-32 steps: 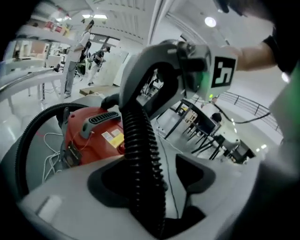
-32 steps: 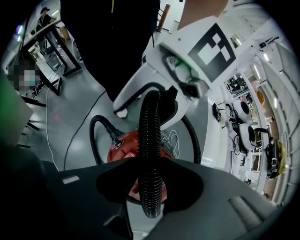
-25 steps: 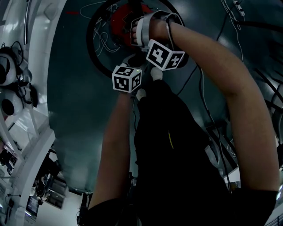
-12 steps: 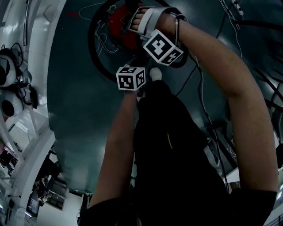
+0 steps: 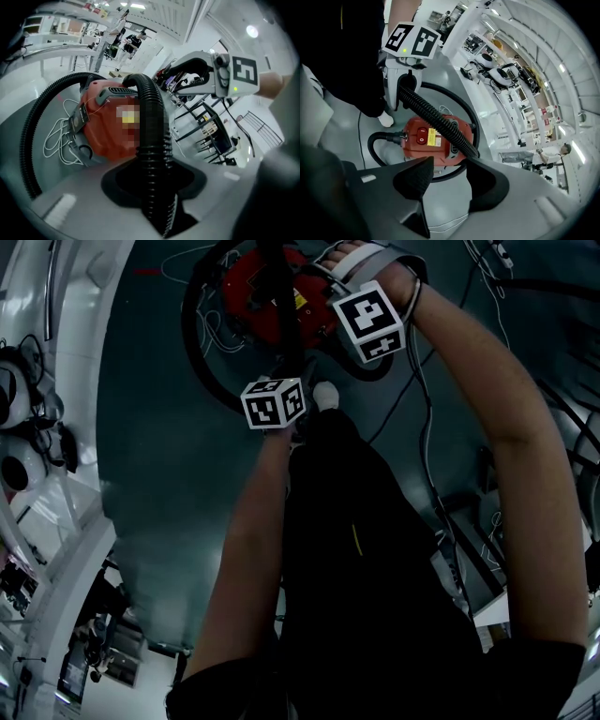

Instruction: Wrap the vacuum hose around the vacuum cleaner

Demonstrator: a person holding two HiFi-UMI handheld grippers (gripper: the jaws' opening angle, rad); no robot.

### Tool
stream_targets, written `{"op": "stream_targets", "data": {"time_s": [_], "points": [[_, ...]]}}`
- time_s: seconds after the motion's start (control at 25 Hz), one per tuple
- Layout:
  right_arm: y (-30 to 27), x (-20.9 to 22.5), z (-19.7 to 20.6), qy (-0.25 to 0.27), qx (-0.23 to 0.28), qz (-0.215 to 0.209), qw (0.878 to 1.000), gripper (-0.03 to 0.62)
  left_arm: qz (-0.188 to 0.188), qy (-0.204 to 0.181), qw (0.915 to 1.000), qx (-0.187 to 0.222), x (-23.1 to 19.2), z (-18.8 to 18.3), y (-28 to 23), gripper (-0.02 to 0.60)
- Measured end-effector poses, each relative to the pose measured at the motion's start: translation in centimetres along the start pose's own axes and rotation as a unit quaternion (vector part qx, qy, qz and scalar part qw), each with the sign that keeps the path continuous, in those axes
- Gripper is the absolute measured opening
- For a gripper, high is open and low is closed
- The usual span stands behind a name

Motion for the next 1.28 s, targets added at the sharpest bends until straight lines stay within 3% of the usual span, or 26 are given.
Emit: {"op": "stream_targets", "data": {"time_s": [0.24, 0.56, 0.84, 1.28], "points": [[-0.1, -1.8, 0.9, -0.067, -0.007, 0.006, 0.998, 0.204, 0.006, 0.037, 0.9987, 0.034, 0.3, -1.6, 0.0, 0.144], [-0.8, -3.1, 1.1, -0.110, -0.008, 0.010, 0.994, 0.193, -0.017, 0.063, 0.9965, 0.053, -0.1, -3.2, -1.7, 0.144], [-1.1, -4.4, 1.4, -0.143, -0.006, 0.012, 0.990, 0.192, -0.066, 0.103, 0.9905, 0.062, -2.6, -3.7, -2.0, 0.146], [-3.0, -4.1, 0.2, -0.188, 0.012, 0.001, 0.982, 0.190, -0.119, 0.060, 0.9886, 0.071, -4.8, -6.3, -1.1, 0.150]]}}
Point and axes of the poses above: the fingertips, and each gripper's own axes: y backward along the fingers, x to its right, z out of its underside, the point moved 5 cm from there along y, backward along the fingers, and after that the axes turned 4 degrees about x, right-handed, at the moved point
